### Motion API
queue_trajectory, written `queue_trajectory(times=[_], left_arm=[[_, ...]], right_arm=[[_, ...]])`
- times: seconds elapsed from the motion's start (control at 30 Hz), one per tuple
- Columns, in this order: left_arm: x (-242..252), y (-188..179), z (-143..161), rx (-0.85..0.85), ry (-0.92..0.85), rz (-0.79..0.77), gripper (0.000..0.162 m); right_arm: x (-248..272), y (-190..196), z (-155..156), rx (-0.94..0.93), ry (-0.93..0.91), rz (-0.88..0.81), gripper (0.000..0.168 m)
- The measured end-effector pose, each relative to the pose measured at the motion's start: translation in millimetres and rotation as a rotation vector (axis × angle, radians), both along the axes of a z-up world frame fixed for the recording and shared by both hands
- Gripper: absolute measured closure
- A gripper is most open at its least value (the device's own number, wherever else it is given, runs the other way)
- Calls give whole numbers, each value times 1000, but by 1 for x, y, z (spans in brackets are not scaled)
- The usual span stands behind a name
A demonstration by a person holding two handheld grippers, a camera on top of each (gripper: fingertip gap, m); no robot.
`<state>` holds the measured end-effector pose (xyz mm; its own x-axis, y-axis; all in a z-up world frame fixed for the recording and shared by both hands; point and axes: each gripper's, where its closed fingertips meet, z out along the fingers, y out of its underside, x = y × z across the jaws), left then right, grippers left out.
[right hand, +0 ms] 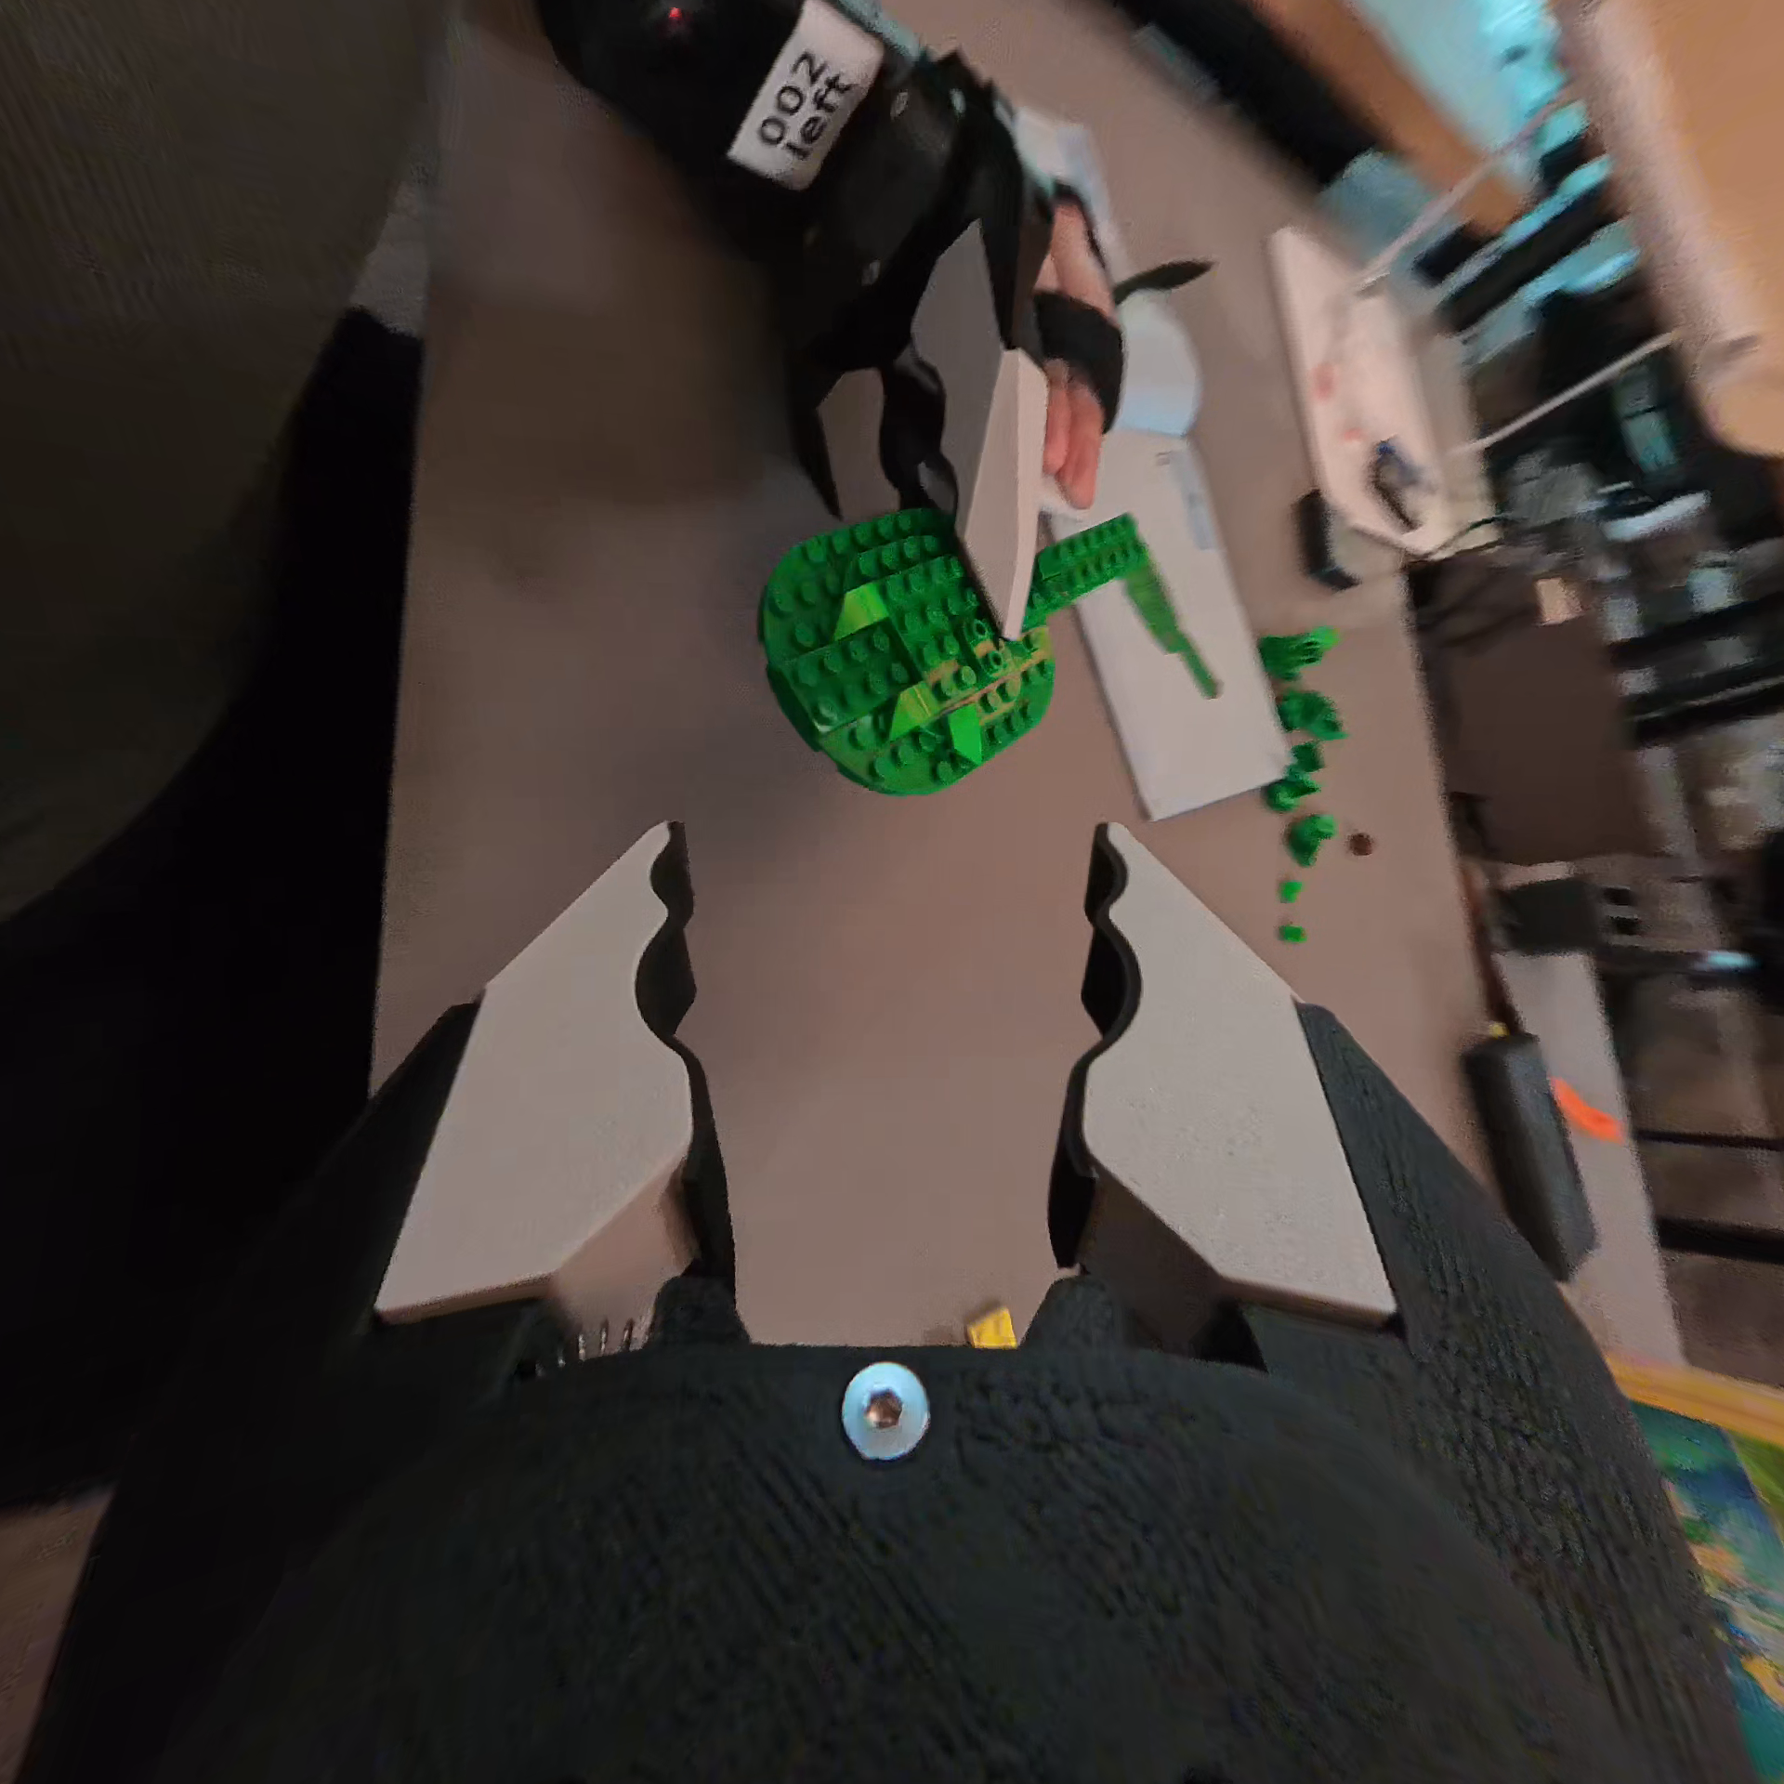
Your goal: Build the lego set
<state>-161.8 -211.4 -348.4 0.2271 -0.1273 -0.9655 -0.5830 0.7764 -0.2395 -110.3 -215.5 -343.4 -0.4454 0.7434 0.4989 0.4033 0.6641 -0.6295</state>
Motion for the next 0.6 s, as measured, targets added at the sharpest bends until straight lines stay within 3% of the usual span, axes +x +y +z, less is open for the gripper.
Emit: queue_trajectory(times=[0.13,0.27,0.43,0.6], left_arm=[[-1,2,1,-11,-15,5,153],[-1,2,0,-13,-10,3,153],[-1,2,1,-21,-18,3,153],[0,1,0,-21,-15,-1,153]], right_arm=[[-4,-9,-16,93,149,-46,85],[-18,-12,-9,243,323,-96,93],[-29,-3,-14,477,360,-121,111],[-34,4,-16,523,368,-127,122]])
